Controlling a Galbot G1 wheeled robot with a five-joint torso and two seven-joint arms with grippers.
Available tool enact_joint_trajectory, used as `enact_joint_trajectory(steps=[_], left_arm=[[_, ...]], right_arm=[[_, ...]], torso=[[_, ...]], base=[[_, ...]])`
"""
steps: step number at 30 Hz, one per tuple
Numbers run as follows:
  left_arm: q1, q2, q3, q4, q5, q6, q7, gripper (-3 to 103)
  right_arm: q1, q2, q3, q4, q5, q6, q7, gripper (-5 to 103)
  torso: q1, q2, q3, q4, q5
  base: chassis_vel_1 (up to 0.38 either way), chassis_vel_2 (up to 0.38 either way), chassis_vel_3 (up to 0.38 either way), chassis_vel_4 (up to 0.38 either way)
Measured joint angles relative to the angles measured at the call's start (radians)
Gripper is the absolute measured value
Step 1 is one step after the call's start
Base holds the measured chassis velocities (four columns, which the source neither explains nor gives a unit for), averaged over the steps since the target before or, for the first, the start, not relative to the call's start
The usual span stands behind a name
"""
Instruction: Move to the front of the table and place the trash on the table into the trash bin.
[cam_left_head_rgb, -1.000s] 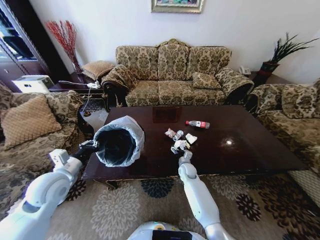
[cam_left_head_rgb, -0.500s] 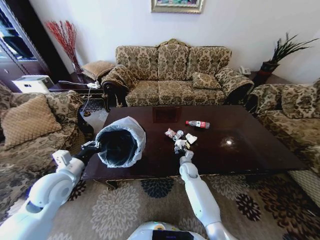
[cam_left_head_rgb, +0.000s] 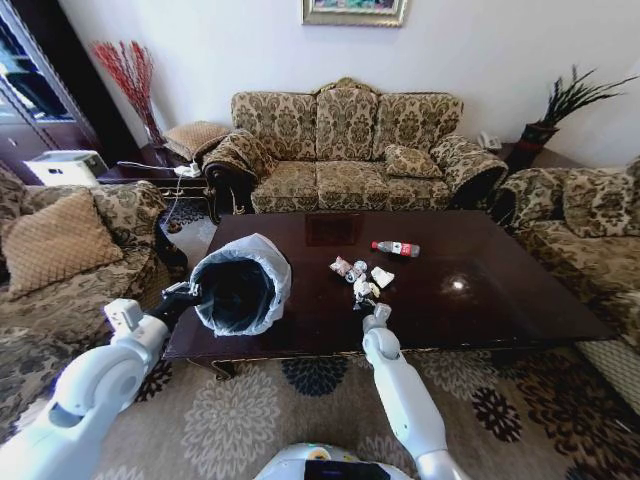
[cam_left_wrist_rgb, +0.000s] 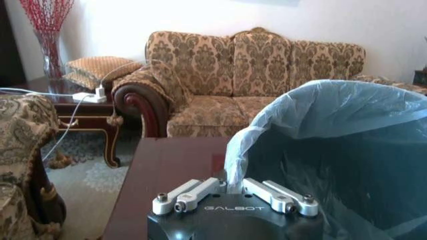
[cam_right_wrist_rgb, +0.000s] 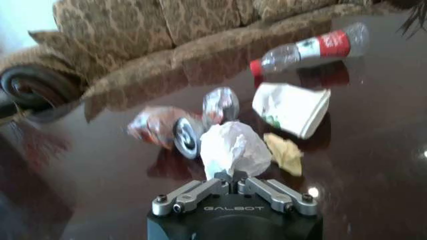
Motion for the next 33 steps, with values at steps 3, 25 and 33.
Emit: enact_joint_trajectory(steps=[3,25,33], left_arm=[[0.007,0.011,-0.024,-0.012,-0.033,0.037,-0.021,0],[0.031,0.442,-0.087,0.011,-0.565,0.215,-0.203,0],[-0.016,0.482,-0.031,0.049,-0.555,0.193,-0.208,0]], right_arm=[[-0.023,0.001,0.009,0.068,0.042,-0.026,0.001,0],[0.022,-0.215,-0.419,0.866,0.106,0.036,-0.276,5],[0.023,-0.210,-0.552,0.802,0.015,-0.020,-0.305,12]], torso=[[0.000,0.000,0.000,-0.0003,0.0000],[0.000,0.000,0.000,0.0000,-0.0005],[0.000,0.000,0.000,-0.0001,0.0000]], base=[[0.000,0.000,0.000,0.000],[0.000,0.000,0.000,0.000],[0.000,0.000,0.000,0.000]])
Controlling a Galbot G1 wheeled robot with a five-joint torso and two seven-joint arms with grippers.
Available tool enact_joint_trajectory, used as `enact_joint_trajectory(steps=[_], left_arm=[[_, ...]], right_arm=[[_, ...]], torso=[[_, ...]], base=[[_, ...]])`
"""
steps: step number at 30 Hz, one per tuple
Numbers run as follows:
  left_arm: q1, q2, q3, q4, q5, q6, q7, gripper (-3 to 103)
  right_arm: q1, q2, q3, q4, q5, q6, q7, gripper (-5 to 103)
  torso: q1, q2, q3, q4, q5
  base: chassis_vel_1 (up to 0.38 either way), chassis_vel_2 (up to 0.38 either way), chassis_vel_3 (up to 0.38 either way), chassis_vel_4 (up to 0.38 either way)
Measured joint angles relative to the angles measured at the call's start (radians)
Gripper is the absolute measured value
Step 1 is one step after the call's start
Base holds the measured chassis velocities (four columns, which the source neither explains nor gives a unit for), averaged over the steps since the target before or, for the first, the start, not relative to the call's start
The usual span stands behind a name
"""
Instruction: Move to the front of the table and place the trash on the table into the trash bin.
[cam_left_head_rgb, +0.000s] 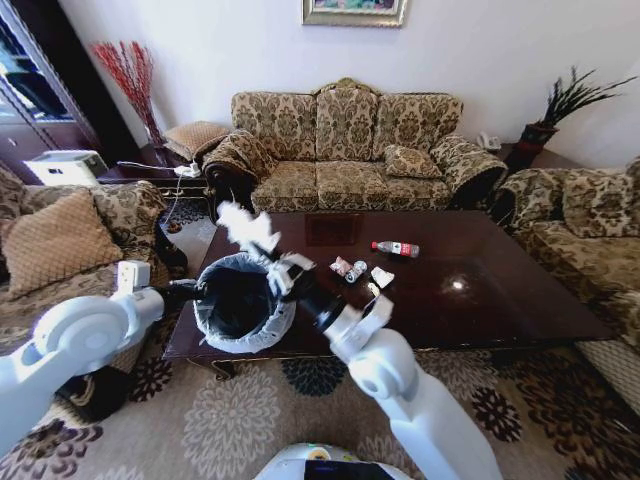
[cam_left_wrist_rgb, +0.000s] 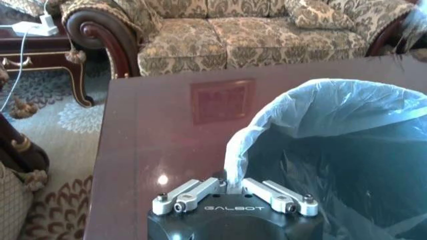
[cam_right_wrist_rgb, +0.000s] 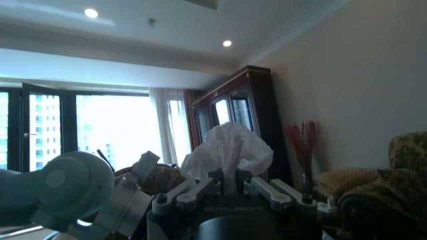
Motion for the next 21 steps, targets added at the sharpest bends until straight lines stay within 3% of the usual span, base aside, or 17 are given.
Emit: enact_joint_trajectory(steps=[8,10,12,14,16,17,19,21], left_arm=[[-0.007,-0.029,0.020,0.005,0.037,-0.002,0.000,0],[-0.010,-0.042,0.032,0.005,0.045,-0.005,0.003,0],[-0.010,-0.053,0.042,0.003,0.052,-0.010,0.005,0],[-0.011,-0.059,0.046,0.002,0.055,-0.011,0.006,0],[-0.013,-0.072,0.051,0.002,0.062,-0.012,0.006,0],[-0.013,-0.072,0.051,0.002,0.062,-0.012,0.006,0],[-0.009,-0.094,0.048,0.004,0.077,-0.013,0.007,0],[-0.006,-0.110,0.045,0.004,0.085,-0.013,0.007,0]], right_arm=[[0.004,0.012,-0.007,-0.047,-0.073,-0.033,0.012,33],[0.012,0.009,-0.007,-0.057,-0.075,-0.034,0.014,44],[0.012,0.010,-0.007,-0.060,-0.069,-0.015,0.012,56],[0.008,0.014,-0.004,-0.060,-0.061,0.013,0.012,56],[-0.009,0.033,0.029,-0.056,-0.040,0.051,0.042,66],[-0.009,0.033,0.029,-0.056,-0.040,0.051,0.042,66],[-0.035,0.052,0.140,-0.068,-0.049,0.028,0.146,77],[-0.043,0.049,0.180,-0.096,-0.056,0.028,0.182,83]], torso=[[0.000,0.000,0.000,0.0002,-0.0001],[0.000,0.000,0.000,0.0001,-0.0001],[0.000,0.000,0.000,0.0000,-0.0001],[0.000,0.000,0.000,0.0000,-0.0001],[0.000,0.000,0.000,0.0002,0.0000],[0.000,0.000,0.000,0.0002,0.0000],[0.000,0.000,0.000,0.0000,0.0000],[0.000,0.000,0.000,0.0000,-0.0001]], base=[[0.000,0.000,0.000,0.000],[0.000,0.000,0.000,0.000],[0.000,0.000,0.000,0.000],[0.000,0.000,0.000,0.000],[0.000,0.000,0.000,0.000],[0.000,0.000,0.000,0.000],[0.000,0.000,0.000,0.000],[0.000,0.000,0.000,0.000]])
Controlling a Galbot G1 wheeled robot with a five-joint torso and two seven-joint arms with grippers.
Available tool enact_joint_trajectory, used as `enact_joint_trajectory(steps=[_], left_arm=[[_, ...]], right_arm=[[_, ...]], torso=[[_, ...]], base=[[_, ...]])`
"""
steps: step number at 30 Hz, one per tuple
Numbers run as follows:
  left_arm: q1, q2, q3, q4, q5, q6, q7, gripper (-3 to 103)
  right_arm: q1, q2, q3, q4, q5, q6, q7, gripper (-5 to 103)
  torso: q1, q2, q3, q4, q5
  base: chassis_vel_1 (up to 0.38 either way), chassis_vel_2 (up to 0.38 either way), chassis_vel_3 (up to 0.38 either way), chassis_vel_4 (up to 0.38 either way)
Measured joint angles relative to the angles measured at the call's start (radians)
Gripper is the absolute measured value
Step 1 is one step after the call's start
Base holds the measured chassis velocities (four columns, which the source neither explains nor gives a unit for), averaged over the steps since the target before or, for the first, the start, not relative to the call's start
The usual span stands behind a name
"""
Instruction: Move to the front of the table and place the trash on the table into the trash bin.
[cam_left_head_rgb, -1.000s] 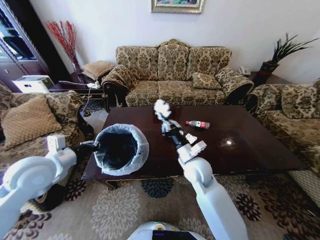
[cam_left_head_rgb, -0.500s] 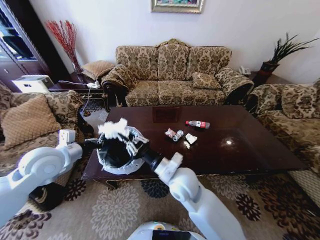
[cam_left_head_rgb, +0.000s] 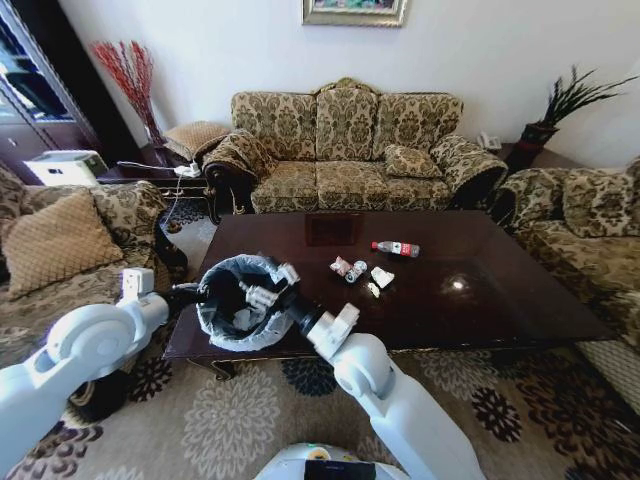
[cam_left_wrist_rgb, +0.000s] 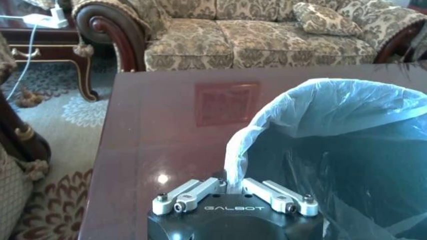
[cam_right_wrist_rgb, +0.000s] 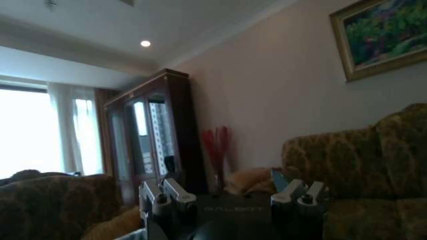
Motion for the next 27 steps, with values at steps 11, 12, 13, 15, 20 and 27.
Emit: enact_joint_trajectory(steps=[11,12,13,15,20,27], left_arm=[[0.031,-0.115,0.011,-0.054,0.053,-0.037,0.022,0],[0.031,-0.115,0.011,-0.054,0.053,-0.037,0.022,0],[0.033,-0.116,0.009,-0.057,0.053,-0.037,0.022,0],[0.034,-0.119,0.006,-0.061,0.054,-0.037,0.022,0],[0.033,-0.118,0.008,-0.065,0.062,-0.037,0.023,0],[0.027,-0.106,0.010,-0.065,0.062,-0.037,0.025,0]], right_arm=[[-0.013,0.033,0.156,-0.395,0.100,0.042,0.202,100],[-0.013,0.033,0.156,-0.395,0.100,0.042,0.202,100],[-0.007,0.042,0.161,-0.423,0.103,0.042,0.209,100],[0.005,0.054,0.168,-0.480,0.092,0.051,0.213,100],[0.035,0.085,0.176,-0.575,0.050,0.055,0.292,100],[0.094,0.110,0.176,-0.684,0.035,0.086,0.320,100]], torso=[[0.000,0.000,0.000,0.0002,0.0001],[0.000,0.000,0.000,0.0002,0.0001],[0.000,0.000,0.000,0.0002,0.0002],[0.000,0.000,0.000,0.0003,0.0001],[0.000,0.000,0.000,0.0003,-0.0001],[0.001,0.000,0.000,-0.0003,0.0001]], base=[[0.000,0.000,0.000,0.000],[0.000,0.000,0.000,0.000],[0.000,0.000,0.000,0.000],[0.000,0.000,0.000,0.000],[-0.064,0.068,0.075,-0.066],[-0.107,0.092,0.109,-0.102]])
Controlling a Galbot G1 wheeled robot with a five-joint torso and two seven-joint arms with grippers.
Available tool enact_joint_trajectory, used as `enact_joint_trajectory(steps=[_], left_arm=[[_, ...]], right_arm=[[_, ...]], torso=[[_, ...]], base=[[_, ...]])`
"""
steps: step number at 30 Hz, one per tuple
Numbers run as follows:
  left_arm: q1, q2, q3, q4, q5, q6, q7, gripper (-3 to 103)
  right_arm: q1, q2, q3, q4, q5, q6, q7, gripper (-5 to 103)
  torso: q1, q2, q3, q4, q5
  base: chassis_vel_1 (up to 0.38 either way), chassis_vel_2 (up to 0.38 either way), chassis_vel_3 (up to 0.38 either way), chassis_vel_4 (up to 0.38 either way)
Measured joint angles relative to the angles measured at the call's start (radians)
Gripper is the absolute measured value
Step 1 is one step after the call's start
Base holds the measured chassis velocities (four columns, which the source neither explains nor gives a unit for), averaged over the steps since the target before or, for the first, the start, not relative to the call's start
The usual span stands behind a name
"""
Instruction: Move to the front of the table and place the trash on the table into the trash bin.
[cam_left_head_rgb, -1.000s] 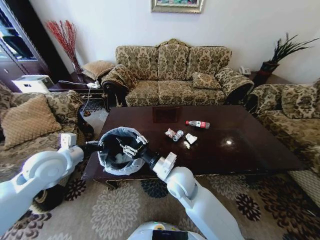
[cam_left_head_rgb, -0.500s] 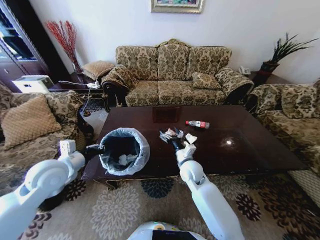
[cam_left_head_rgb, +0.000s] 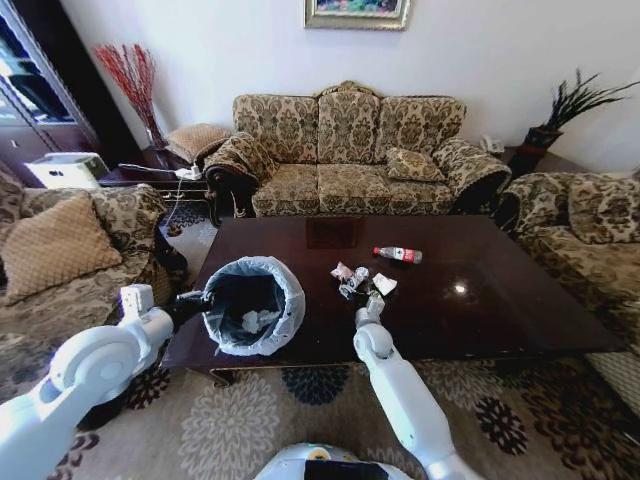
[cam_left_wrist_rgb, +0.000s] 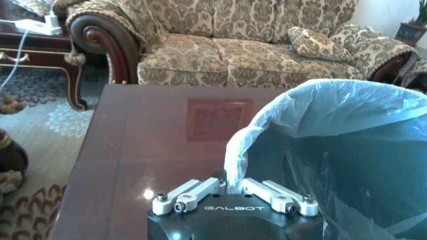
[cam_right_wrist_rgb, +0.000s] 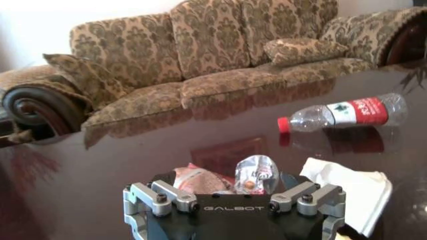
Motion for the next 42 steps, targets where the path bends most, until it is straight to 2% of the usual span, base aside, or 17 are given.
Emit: enact_joint_trajectory(steps=[4,7,16,20,22,23,27,28,30,32,33,35,38,40,42], left_arm=[[0.005,0.000,0.000,0.000,0.000,0.000,0.001,0],[0.009,0.002,-0.003,0.000,-0.001,0.000,0.001,0],[0.003,0.008,0.003,0.008,-0.002,-0.002,0.001,0],[0.001,0.008,0.009,0.009,-0.002,-0.003,0.004,0],[0.000,0.011,0.009,0.009,-0.001,-0.004,0.005,0],[0.000,0.011,0.009,0.009,-0.001,-0.004,0.005,0],[-0.002,0.012,0.011,0.014,0.000,-0.007,0.006,0],[-0.002,0.012,0.011,0.014,0.000,-0.007,0.006,0],[-0.002,0.012,0.014,0.014,0.002,-0.007,0.007,0],[-0.002,0.011,0.015,0.015,0.002,-0.008,0.007,0],[-0.002,0.011,0.017,0.015,0.003,-0.008,0.007,0],[-0.002,0.011,0.018,0.016,0.003,-0.009,0.008,0],[-0.005,0.010,0.022,0.019,0.005,-0.009,0.008,0],[-0.006,0.010,0.024,0.020,0.005,-0.010,0.009,0],[-0.006,0.010,0.024,0.020,0.006,-0.011,0.010,0]], right_arm=[[0.048,0.027,0.000,-0.067,0.045,0.014,0.000,100],[0.078,0.040,-0.003,-0.114,0.092,0.008,0.004,100],[0.090,0.046,0.004,-0.162,0.131,0.006,0.025,101],[0.098,0.039,0.004,-0.177,0.169,0.003,0.028,99],[0.103,0.035,0.005,-0.187,0.193,-0.006,0.026,91],[0.103,0.035,0.005,-0.187,0.193,-0.006,0.026,91],[0.103,0.031,0.004,-0.196,0.200,-0.008,0.012,71],[0.103,0.031,0.004,-0.196,0.200,-0.008,0.012,71],[0.102,0.028,0.005,-0.193,0.198,-0.007,0.010,60],[0.097,0.026,0.005,-0.185,0.196,-0.007,0.009,60],[0.089,0.022,0.005,-0.166,0.196,-0.008,0.009,48],[0.082,0.020,0.005,-0.152,0.196,-0.010,0.009,48],[0.042,0.007,0.005,-0.081,0.196,-0.009,-0.035,32],[0.032,0.007,0.007,-0.064,0.189,0.003,-0.061,28],[0.036,0.008,0.011,-0.065,0.174,0.034,-0.082,39]], torso=[[0.000,0.000,0.000,-0.0002,-0.0001],[-0.002,0.000,-0.001,0.0011,-0.0001],[-0.001,0.000,0.000,0.0002,-0.0002],[-0.001,0.000,0.000,0.0000,-0.0001],[-0.001,0.000,0.000,0.0003,0.0000],[-0.001,0.000,0.000,0.0003,0.0000],[-0.001,0.000,0.000,0.0004,-0.0001],[-0.001,0.000,0.000,0.0004,-0.0001],[-0.001,0.000,0.000,0.0003,0.0000],[-0.001,0.000,0.000,0.0003,0.0000],[-0.001,0.000,0.000,0.0003,-0.0001],[-0.001,0.000,0.000,0.0003,-0.0001],[-0.001,0.000,0.000,0.0003,-0.0002],[-0.001,0.000,0.000,0.0002,-0.0001],[-0.001,0.000,0.000,0.0002,-0.0001]], base=[[-0.019,0.001,0.009,-0.018],[0.000,0.000,0.000,0.000],[0.000,0.000,0.000,0.000],[0.000,0.000,0.000,0.000],[0.000,0.000,0.000,0.000],[0.000,0.000,0.000,0.000],[0.000,0.000,0.000,0.000],[0.000,0.000,0.000,0.000],[0.000,0.000,0.000,0.000],[0.000,0.000,0.000,0.000],[0.000,0.000,0.000,0.000],[0.000,0.000,0.000,0.000],[0.000,0.000,0.000,0.000],[0.000,0.000,0.000,0.000],[0.000,0.000,0.000,0.000]])
